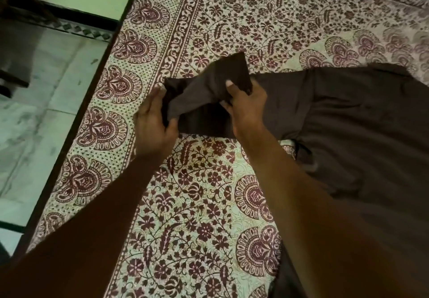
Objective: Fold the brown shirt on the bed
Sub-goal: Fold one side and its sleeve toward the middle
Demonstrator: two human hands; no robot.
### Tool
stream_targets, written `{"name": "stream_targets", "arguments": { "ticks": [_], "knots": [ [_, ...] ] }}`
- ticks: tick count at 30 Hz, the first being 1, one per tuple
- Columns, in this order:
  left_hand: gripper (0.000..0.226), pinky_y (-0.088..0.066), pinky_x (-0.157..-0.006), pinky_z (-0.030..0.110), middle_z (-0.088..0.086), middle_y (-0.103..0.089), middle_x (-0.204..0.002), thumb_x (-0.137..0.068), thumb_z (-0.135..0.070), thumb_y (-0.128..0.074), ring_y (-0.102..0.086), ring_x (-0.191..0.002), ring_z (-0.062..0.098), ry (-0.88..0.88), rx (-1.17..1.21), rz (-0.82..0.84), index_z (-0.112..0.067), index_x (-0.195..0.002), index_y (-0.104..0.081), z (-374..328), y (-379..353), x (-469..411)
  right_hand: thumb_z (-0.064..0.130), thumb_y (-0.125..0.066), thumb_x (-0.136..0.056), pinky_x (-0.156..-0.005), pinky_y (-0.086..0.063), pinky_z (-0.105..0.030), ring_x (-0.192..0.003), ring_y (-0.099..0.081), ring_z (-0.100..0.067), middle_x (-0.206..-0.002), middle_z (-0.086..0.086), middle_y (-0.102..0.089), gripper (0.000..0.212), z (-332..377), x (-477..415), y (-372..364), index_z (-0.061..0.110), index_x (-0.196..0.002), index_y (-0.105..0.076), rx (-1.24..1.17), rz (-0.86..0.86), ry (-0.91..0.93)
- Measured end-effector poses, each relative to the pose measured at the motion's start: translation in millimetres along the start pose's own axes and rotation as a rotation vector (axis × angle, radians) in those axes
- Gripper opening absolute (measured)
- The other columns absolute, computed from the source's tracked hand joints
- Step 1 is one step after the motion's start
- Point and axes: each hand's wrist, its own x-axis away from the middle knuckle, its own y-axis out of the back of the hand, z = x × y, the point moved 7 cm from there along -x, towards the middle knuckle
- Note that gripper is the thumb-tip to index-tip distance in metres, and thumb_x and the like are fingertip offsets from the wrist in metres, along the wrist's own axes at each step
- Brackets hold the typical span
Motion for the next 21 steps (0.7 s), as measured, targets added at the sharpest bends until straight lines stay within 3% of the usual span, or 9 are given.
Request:
{"name": "stream_targets", "arguments": {
  "ticks": [3, 6, 9, 11, 12, 14, 17, 19, 21],
  "knots": [
    [0.076, -0.052, -0.112, 0.04, 0.01, -0.053, -0.151, -0.091, -0.025, -0.073, -0.055, -0.138, 0.023, 0.148, 0.308, -0.168, -0.012, -0.156, -0.034, -1.2, 10.7, 3.1, 0.013, -0.065, -0.102, -0.085, -0.063, -0.036, -0.107, -0.069, -0.024, -0.112, -0.004, -0.072, 0.009, 10.8, 19.4, -61.9, 0.016, -0.111, -0.066, 0.045, 0.315, 0.052],
    [0.066, -0.058, -0.101, 0.032, 0.012, -0.065, -0.137, -0.092, -0.024, -0.076, -0.066, -0.124, 0.018, 0.316, 0.481, -0.331, -0.018, -0.148, -0.041, 6.8, 19.5, 7.6, 0.032, -0.051, -0.109, -0.103, -0.057, -0.042, -0.119, -0.069, -0.027, -0.13, -0.017, -0.07, 0.032, 3.7, 33.6, -95.3, 0.008, -0.125, -0.066, 0.133, 0.497, 0.043],
    [0.039, -0.062, -0.091, 0.032, 0.014, -0.072, -0.116, -0.09, -0.001, -0.067, -0.073, -0.105, 0.013, 0.549, 0.754, -0.585, -0.019, -0.123, -0.056, 39.1, 34.3, 9.8, 0.044, -0.05, -0.104, -0.095, -0.057, -0.036, -0.103, -0.07, -0.006, -0.11, 0.0, -0.076, 0.043, -4.0, 26.3, -78.0, 0.008, -0.119, -0.069, 0.655, 0.312, 0.477],
    [0.042, -0.059, -0.079, 0.023, 0.009, -0.067, -0.094, -0.085, 0.02, -0.055, -0.068, -0.083, 0.008, 0.64, 0.927, -0.718, -0.01, -0.114, -0.054, 59.0, 48.0, 8.1, 0.05, -0.047, -0.103, -0.11, -0.048, -0.045, -0.131, -0.058, -0.021, -0.139, -0.01, -0.064, 0.055, -33.0, 23.8, -57.7, 0.011, -0.139, -0.061, 1.072, 0.237, 0.635],
    [0.043, -0.057, -0.077, 0.025, 0.008, -0.063, -0.088, -0.083, 0.021, -0.052, -0.065, -0.078, 0.01, 0.646, 0.987, -0.752, -0.009, -0.114, -0.051, 63.9, 55.5, 6.1, 0.053, -0.043, -0.105, -0.121, -0.037, -0.049, -0.147, -0.043, -0.027, -0.158, -0.011, -0.048, 0.061, -50.6, 22.4, -48.0, 0.015, -0.151, -0.051, 1.263, 0.209, 0.656],
    [0.043, -0.059, -0.076, 0.031, 0.011, -0.064, -0.095, -0.085, 0.008, -0.058, -0.066, -0.08, 0.017, 0.726, 1.02, -0.721, -0.013, -0.12, -0.046, 79.0, 67.6, -0.2, 0.06, -0.032, -0.106, -0.127, -0.016, -0.055, -0.16, -0.016, -0.026, -0.173, -0.004, -0.021, 0.066, -72.8, 26.8, -38.4, 0.026, -0.162, -0.033, 1.528, 0.114, 0.7],
    [0.068, -0.058, -0.059, 0.029, 0.016, -0.074, -0.1, -0.078, -0.02, -0.074, -0.073, -0.073, 0.021, 0.861, 1.049, -0.583, -0.01, -0.137, -0.041, 99.3, 77.7, -21.2, 0.069, -0.022, -0.104, -0.125, -0.003, -0.064, -0.162, -0.002, -0.029, -0.176, -0.002, -0.005, 0.068, -80.5, 31.8, -52.2, 0.038, -0.165, -0.019, 1.581, 0.053, 0.629],
    [0.084, -0.058, -0.066, 0.03, 0.013, -0.075, -0.107, -0.071, -0.049, -0.084, -0.074, -0.08, 0.023, 0.874, 0.783, -0.491, -0.013, -0.135, -0.042, 98.6, 91.9, -39.3, 0.072, -0.023, -0.102, -0.123, -0.001, -0.068, -0.162, 0.002, -0.034, -0.176, -0.005, -0.001, 0.068, -84.7, 34.5, -62.9, 0.044, -0.164, -0.017, 1.6, 0.026, 0.599],
    [0.085, -0.052, -0.086, 0.025, 0.009, -0.065, -0.129, -0.075, -0.058, -0.084, -0.067, -0.105, 0.022, 0.786, 0.366, -0.409, -0.016, -0.137, -0.046, 85.4, 106.0, -58.3, 0.074, -0.022, -0.101, -0.123, -0.001, -0.069, -0.161, 0.004, -0.035, -0.176, -0.005, 0.001, 0.067, -87.9, 34.9, -65.2, 0.048, -0.163, -0.014, 1.626, 0.008, 0.576]
  ]
}}
